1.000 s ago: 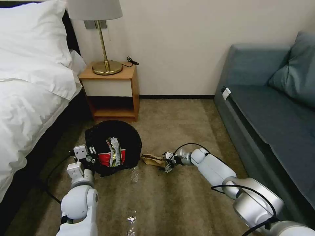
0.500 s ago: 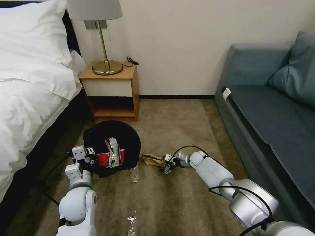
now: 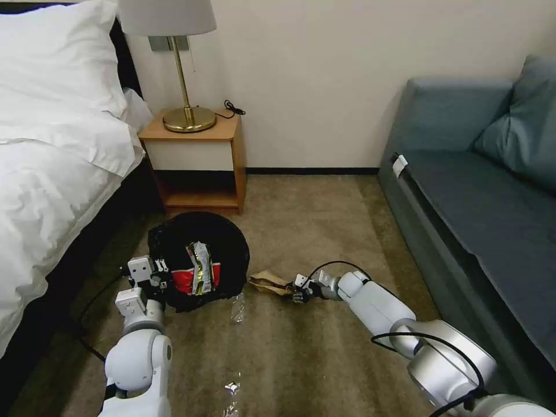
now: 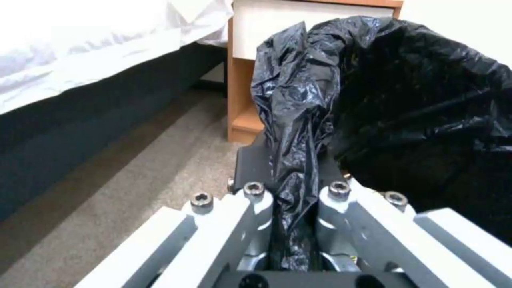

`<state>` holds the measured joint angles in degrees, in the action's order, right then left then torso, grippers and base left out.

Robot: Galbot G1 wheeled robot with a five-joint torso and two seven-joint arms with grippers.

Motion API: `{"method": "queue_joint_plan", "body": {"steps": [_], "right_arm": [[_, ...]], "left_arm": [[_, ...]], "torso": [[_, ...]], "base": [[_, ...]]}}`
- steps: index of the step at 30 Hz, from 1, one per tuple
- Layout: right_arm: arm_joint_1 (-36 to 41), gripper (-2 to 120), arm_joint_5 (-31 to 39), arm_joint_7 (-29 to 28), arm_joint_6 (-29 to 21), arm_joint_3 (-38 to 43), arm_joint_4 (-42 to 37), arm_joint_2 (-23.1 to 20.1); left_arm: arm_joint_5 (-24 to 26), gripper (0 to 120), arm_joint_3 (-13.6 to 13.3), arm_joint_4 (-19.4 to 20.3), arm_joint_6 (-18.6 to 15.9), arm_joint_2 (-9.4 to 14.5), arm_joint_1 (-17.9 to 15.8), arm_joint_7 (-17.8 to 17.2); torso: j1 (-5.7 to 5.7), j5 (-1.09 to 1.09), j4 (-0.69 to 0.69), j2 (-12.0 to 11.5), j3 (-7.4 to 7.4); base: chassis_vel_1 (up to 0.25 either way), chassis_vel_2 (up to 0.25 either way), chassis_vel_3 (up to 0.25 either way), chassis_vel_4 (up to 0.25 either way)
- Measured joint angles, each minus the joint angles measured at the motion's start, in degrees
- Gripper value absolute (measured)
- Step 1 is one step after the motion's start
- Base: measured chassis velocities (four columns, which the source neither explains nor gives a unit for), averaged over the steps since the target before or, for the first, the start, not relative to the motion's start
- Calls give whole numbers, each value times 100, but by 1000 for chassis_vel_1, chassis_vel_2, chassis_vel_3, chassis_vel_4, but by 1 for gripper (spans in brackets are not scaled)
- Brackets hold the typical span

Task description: Pick up the trash bin, then pick up the garbage on the floor and place it into the trash bin.

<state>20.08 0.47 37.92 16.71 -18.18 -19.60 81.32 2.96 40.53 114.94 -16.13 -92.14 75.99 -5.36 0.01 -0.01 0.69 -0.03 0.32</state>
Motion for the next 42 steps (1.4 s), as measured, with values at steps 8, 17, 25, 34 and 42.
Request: {"method": "queue_joint_plan", "body": {"steps": [8,17,25,34,42], "right_arm": [[-29,0,64,-31,7,-1,-15,-2],[-30,0,99,-65,11,19,-35,-29],[-36,0,206,-107,42,224,-250,-86],[80,0,272,-131,102,376,-474,-208],[350,0,448,-265,186,897,-818,-409]], "left_arm": [[6,5,20,0,-1,0,-22,3],[9,5,18,-27,-2,0,-58,6],[18,5,41,-50,-2,0,-84,7],[33,5,77,-67,-2,0,-131,8],[97,5,129,-93,-21,0,-182,14]], "torso": [[0,0,0,0,0],[0,-1,0,0,0],[0,-1,-1,0,0],[0,0,0,0,0],[0,0,1,0,0]], "base": [[0,0,0,0],[0,0,0,0],[0,0,0,0],[0,0,0,0],[0,0,0,0]]}}
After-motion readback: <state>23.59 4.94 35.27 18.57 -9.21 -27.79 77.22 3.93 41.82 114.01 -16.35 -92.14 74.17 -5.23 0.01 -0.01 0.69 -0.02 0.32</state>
